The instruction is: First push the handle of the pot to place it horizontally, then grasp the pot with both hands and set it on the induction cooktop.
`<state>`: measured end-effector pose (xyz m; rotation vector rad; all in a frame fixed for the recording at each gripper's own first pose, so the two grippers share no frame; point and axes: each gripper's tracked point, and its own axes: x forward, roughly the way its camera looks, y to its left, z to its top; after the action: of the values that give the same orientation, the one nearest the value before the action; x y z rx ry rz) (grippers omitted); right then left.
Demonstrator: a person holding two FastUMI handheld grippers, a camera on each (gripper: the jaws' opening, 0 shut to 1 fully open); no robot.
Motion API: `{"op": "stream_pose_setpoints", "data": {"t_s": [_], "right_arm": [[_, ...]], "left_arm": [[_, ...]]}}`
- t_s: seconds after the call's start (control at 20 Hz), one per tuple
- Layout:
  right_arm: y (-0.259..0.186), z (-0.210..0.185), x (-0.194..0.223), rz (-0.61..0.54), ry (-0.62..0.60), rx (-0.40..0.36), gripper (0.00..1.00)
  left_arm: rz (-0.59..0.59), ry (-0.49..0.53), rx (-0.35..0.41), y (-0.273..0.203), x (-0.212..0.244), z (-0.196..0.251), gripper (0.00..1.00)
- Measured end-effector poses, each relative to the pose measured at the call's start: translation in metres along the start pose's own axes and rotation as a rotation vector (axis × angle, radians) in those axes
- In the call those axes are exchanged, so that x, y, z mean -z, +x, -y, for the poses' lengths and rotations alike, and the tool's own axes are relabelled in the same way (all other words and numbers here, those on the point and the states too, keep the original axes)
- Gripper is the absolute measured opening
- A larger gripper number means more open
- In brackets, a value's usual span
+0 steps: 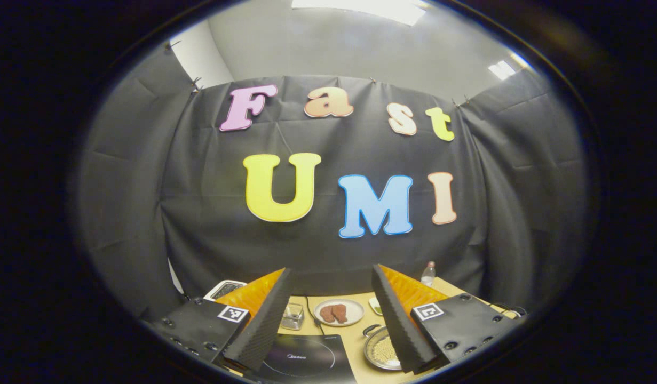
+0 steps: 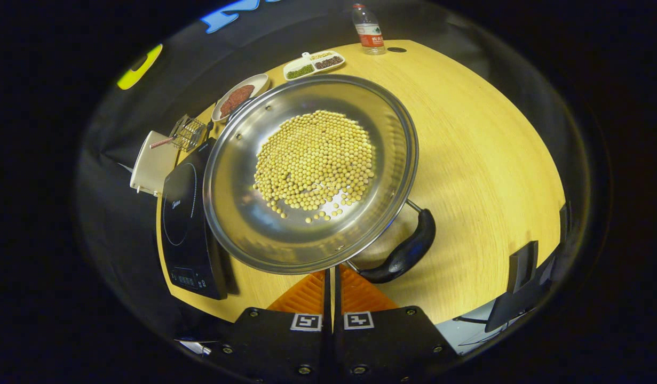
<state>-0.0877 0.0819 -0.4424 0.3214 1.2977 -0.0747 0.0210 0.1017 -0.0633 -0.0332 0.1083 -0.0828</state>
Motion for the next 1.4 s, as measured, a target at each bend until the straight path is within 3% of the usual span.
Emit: {"op": "stream_pose_setpoints", "data": {"t_s": [0.1, 0.15, 0.3, 0.55, 1.15, 1.4], "right_arm": [[0.000, 0.009, -0.003, 0.013, 0.002, 0.023, 0.01], [0.002, 0.014, -0.004, 0.018, 0.002, 0.036, 0.01], [0.003, 0.030, -0.008, 0.036, 0.012, 0.074, 0.01], [0.001, 0.048, -0.016, 0.044, 0.040, 0.065, 0.04], [-0.004, 0.100, -0.075, 0.060, -0.072, 0.099, 0.04], [0.001, 0.114, -0.100, 0.057, -0.127, 0.111, 0.04]], "left_arm": [[0.004, -0.001, 0.032, -0.002, 0.000, 0.007, 0.96], [0.007, 0.001, 0.048, -0.003, -0.001, 0.010, 0.93], [0.003, 0.006, 0.077, -0.001, 0.002, 0.018, 0.99], [0.002, 0.038, 0.099, 0.000, -0.002, 0.041, 0.96], [-0.015, -0.002, 0.054, 0.046, 0.012, 0.109, 0.99], [-0.043, 0.013, 0.032, 0.060, 0.026, 0.120, 0.95]]}}
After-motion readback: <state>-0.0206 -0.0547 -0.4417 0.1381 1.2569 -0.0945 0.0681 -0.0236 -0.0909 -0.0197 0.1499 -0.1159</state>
